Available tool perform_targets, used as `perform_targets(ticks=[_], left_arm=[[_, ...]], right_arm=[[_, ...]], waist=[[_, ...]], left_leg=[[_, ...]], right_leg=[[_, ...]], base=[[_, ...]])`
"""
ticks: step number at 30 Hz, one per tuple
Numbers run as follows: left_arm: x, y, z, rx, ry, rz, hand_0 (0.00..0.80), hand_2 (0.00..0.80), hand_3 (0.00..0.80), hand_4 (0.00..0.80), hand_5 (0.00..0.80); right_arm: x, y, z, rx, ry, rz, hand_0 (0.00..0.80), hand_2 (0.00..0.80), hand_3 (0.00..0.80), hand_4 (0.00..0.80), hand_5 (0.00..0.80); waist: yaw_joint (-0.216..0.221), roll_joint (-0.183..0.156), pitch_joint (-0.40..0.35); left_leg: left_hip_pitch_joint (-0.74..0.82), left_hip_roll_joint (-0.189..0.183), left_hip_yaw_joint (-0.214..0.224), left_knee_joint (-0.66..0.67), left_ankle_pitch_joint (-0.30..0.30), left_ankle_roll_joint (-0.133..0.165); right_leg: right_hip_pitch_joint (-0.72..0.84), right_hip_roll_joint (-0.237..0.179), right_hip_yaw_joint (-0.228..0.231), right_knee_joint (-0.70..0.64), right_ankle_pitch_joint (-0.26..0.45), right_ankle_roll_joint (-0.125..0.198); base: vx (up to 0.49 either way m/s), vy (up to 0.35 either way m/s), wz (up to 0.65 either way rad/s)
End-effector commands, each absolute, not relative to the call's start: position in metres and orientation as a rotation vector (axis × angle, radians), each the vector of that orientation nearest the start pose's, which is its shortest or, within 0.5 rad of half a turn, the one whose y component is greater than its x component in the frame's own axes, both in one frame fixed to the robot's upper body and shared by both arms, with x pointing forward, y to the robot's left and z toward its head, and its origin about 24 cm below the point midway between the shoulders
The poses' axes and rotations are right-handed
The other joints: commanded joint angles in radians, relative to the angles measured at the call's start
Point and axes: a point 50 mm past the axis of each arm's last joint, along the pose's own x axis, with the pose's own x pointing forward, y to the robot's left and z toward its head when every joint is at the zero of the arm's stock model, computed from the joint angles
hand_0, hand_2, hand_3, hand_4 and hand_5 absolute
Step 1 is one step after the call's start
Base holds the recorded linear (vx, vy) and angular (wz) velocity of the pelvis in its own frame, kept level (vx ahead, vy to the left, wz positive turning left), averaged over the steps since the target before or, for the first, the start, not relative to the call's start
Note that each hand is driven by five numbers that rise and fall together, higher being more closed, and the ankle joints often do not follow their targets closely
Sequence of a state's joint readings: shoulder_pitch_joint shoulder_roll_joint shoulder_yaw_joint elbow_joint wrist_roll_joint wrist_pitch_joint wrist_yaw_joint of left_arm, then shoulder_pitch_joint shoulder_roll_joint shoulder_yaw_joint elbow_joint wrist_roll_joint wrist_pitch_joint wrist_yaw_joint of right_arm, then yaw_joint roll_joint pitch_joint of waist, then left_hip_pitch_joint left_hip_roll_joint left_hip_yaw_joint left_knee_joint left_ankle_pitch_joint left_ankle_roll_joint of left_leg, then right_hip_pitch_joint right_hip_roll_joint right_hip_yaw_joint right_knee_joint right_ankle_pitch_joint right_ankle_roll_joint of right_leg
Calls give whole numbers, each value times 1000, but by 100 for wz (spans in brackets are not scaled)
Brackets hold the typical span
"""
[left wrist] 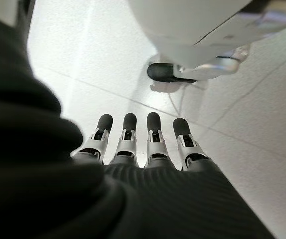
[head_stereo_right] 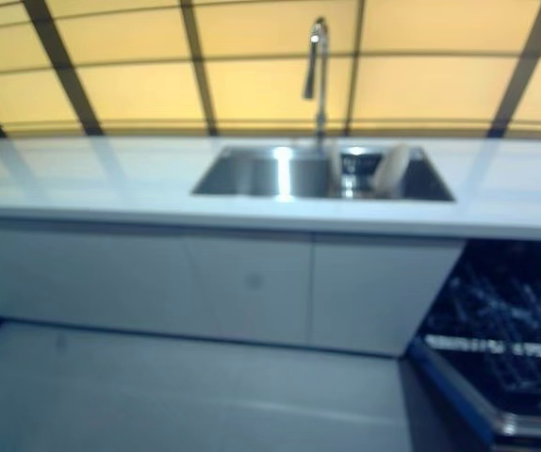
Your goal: Take plates into dishwasher
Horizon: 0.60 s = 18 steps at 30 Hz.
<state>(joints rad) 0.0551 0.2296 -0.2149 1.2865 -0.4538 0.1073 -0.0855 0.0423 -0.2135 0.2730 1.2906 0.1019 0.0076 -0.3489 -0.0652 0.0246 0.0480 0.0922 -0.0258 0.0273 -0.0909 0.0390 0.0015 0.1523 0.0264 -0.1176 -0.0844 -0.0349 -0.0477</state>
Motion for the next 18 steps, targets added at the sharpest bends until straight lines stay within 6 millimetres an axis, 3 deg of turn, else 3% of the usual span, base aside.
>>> perform_targets(ticks=[1, 9, 18], left_arm=[[52, 206, -175, -159, 1438, 242, 0, 0, 0, 0, 0], [62, 208, -174, -183, 1354, 294, 0, 0, 0, 0, 0], [63, 203, -174, -179, 1385, 179, 0, 0, 0, 0, 0]], right_arm=[[76, -244, -161, -527, 1273, -328, 0, 0, 0, 0, 0], [79, -241, -161, -518, 1265, -328, 0, 0, 0, 0, 0], [75, -238, -163, -421, 1303, -338, 0, 0, 0, 0, 0]], waist=[[9, -1, 14], [13, -12, 18], [15, -11, 19]], left_leg=[[26, -62, 7, 4, -95, 68], [22, -58, 9, 4, -92, 65], [19, -57, 12, 4, -90, 65]], right_leg=[[-56, 29, 29, 46, -22, 58], [-60, 31, 33, 46, -14, 61], [-64, 32, 35, 47, -13, 63]], base=[[0, 0, 0], [-8, -2, 0], [-3, -1, 0]])
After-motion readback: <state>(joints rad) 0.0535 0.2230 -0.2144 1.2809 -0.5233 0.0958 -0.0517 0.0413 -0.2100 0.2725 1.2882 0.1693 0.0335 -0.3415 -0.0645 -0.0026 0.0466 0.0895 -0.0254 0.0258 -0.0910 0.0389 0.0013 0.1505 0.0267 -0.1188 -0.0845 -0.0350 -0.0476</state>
